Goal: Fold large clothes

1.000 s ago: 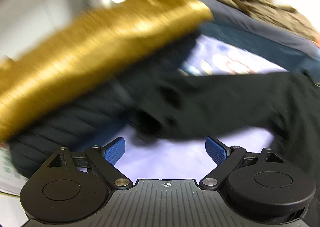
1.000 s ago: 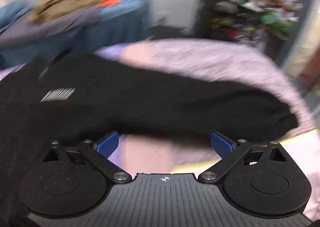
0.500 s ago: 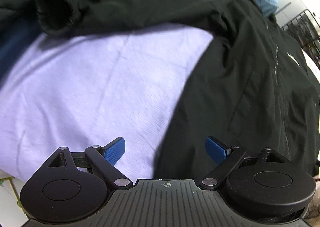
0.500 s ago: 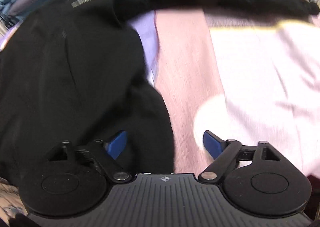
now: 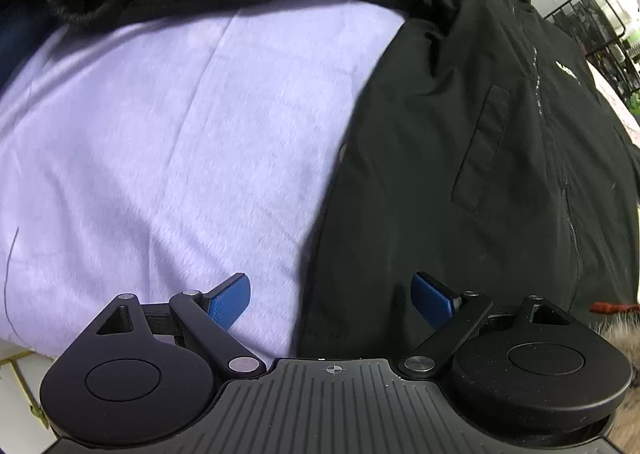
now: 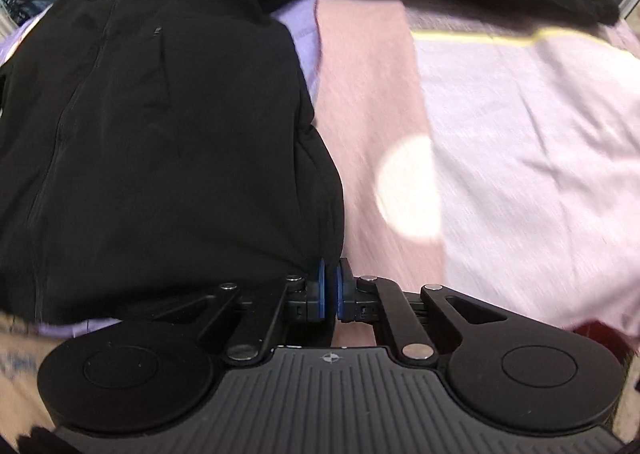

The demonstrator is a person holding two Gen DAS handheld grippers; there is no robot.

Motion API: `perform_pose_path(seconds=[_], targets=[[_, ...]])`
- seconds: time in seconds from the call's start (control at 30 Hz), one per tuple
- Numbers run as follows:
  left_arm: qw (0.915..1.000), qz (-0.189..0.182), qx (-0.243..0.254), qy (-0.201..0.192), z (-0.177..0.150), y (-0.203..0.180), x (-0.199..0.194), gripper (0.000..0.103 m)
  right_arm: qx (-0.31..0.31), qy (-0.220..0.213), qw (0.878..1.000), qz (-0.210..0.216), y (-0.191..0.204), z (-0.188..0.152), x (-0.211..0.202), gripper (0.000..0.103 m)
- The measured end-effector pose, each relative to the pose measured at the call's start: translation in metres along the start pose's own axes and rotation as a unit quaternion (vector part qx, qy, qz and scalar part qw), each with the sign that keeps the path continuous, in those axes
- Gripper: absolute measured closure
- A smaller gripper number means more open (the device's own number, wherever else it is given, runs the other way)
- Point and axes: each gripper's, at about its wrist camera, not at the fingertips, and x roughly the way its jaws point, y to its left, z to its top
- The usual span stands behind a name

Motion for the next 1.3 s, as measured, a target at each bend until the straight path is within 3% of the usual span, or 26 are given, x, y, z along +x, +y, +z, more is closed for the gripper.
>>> perform_pose_path(seconds=[0.07,0.17,0.3,0.33,0.37,0.4,0.43,0.47,0.5,0.6,0.7,0.87,1.0,1.03,1.07,1.1,1.2,1.3], targets=[[1.0,-0.003,0.001,0.004,-0.002,0.003,0.002,0.0,0.002,0.028,1.0,-0.006,-0.005,-0.02,0.0,0.097],[0.9999,-0.007,0.009,0.003,-0.002,0.0,0.007,0.0,0.027,0.076,0.996,-0.049,-0.012,-0.046,0.015,0.101],[0.9986,-0.018,0.05,0.007,0.0,-0.015,0.012,0.001,0.101,0.062,0.992,-0.042,-0.024,-0.063,0.014,0.1],[0.998,-0.019,0.059,0.017,0.001,-0.019,0.014,0.007,0.122,0.05,0.991,-0.036,-0.026,-0.063,0.01,0.098],[0.9973,-0.02,0.068,0.021,0.001,-0.023,0.014,0.015,0.144,0.034,0.989,-0.026,-0.029,-0.063,0.005,0.093],[0.9964,-0.022,0.078,0.023,0.001,-0.027,0.014,0.018,0.16,0.022,0.987,-0.02,-0.032,-0.062,0.0,0.07],[0.9956,-0.023,0.088,0.023,0.002,-0.029,0.014,0.03,0.175,0.01,0.984,-0.018,-0.034,-0.06,-0.005,0.055],[0.9952,-0.031,0.089,0.024,0.003,-0.031,0.014,0.038,0.184,0.0,0.983,-0.016,-0.036,-0.059,-0.009,0.04],[0.995,-0.046,0.085,0.025,0.004,-0.03,0.012,0.044,0.189,-0.007,0.982,-0.015,-0.037,-0.058,-0.011,0.034],[0.9914,-0.08,0.1,0.025,-0.001,-0.031,-0.003,0.052,0.19,-0.002,0.982,-0.02,-0.043,-0.045,-0.009,0.034],[0.9888,-0.083,0.117,0.042,-0.016,-0.024,-0.015,0.055,0.173,0.003,0.985,-0.023,-0.037,-0.038,-0.01,0.033],[0.9959,-0.059,0.037,0.058,-0.037,0.006,0.002,0.059,0.162,0.004,0.987,-0.012,-0.029,-0.029,0.004,0.031],[0.9978,-0.032,0.007,0.059,-0.029,0.009,0.007,0.026,0.15,0.0,0.989,-0.002,-0.022,-0.016,0.004,0.029],[0.9984,-0.021,0.012,0.05,-0.026,0.008,0.003,0.019,0.141,-0.007,0.99,-0.002,-0.018,-0.011,0.001,0.029],[0.9992,-0.013,0.015,0.034,-0.023,0.007,-0.005,0.005,0.13,-0.016,0.991,-0.001,-0.013,-0.005,-0.002,0.029],[0.9998,-0.004,0.015,0.013,-0.018,0.007,-0.014,0.0,0.114,-0.027,0.993,0.001,-0.007,0.002,-0.007,0.029],[0.9983,0.01,0.004,-0.057,0.0,0.004,-0.037,0.0,0.06,-0.061,0.996,0.01,0.021,0.022,-0.02,0.027],[0.996,-0.009,-0.004,-0.088,0.02,-0.009,-0.039,0.0,-0.004,-0.078,0.997,0.029,0.057,0.038,-0.019,0.02]])
